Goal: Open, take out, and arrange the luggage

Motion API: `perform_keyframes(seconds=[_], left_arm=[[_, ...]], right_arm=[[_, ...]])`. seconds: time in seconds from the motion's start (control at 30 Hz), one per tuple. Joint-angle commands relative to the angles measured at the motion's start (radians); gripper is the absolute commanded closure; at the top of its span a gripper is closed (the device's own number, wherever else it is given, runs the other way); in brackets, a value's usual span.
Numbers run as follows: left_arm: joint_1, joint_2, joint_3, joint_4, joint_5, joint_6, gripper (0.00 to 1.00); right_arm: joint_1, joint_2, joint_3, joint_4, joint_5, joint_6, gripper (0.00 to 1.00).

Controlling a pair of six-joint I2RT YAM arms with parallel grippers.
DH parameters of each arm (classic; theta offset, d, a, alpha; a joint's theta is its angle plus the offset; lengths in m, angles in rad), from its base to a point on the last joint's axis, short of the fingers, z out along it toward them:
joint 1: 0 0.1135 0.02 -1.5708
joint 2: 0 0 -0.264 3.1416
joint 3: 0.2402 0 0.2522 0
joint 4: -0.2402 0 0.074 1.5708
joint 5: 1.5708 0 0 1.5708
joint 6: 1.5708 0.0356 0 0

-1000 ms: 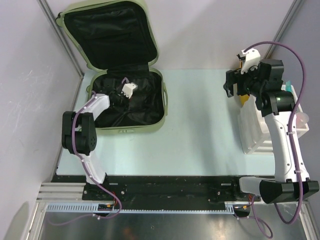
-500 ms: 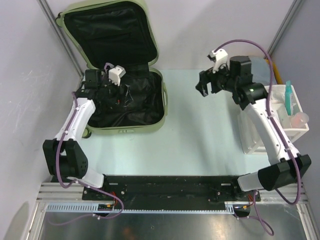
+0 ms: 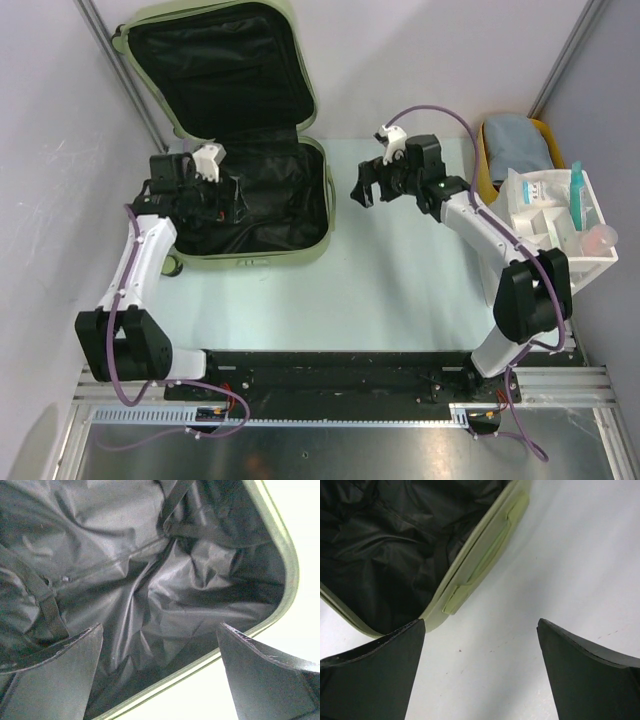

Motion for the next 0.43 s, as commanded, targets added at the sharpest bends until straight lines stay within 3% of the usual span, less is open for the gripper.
perform_keyframes(seconds=[0.0,0.4], left_arm=[[-0.01,0.006,-0.072,-0.013,-0.081,0.014,0.0],[-0.064,0.027,-0.075,0.012,-0.109,0.025,0.0]], right_arm=[[-0.011,0.011,-0.094,0.179,-0.008,0.089,0.0],[-0.01,-0.034,-0.159,0.189,0.009,0.06,0.0]])
